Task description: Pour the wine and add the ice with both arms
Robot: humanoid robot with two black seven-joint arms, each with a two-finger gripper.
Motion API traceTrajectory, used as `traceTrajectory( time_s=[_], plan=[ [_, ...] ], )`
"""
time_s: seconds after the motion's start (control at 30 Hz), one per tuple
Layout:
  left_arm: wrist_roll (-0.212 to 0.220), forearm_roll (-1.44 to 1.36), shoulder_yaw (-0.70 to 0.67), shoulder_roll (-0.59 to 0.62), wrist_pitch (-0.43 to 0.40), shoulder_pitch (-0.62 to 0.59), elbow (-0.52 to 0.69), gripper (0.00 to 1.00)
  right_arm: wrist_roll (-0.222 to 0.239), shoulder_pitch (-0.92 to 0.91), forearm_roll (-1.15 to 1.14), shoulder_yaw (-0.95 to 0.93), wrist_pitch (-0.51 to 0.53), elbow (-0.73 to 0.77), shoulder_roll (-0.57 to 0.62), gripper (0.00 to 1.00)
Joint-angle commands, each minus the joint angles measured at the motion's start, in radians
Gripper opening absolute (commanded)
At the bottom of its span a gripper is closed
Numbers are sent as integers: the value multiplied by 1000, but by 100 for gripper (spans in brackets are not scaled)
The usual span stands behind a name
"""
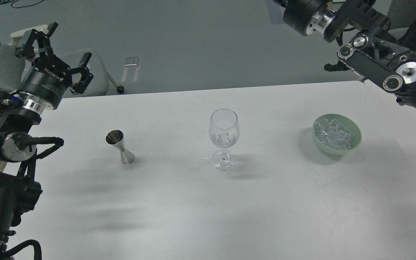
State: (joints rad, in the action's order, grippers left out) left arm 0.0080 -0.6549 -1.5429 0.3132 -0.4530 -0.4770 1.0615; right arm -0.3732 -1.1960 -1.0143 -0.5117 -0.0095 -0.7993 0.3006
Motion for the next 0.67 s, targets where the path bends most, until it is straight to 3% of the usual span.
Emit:
traceTrajectory(
  time_s=[0.0,0.2,0.33,0.63],
  plan=[
    [-6,4,27,-2,11,-28,-32,98,2,4,141,-56,2,109,-47,100],
    [-33,3,41,-20,19,-97,-110,98,-3,64,382,-185,8,178,-75,100],
    [-45,4,67,-72,19,-215,-251,98,-6,93,569,-258,8,181,-86,100],
    [-25,6,70,-158,-23,-315,-311,98,-9,96,603,-263,6,189,-103,100]
  ],
)
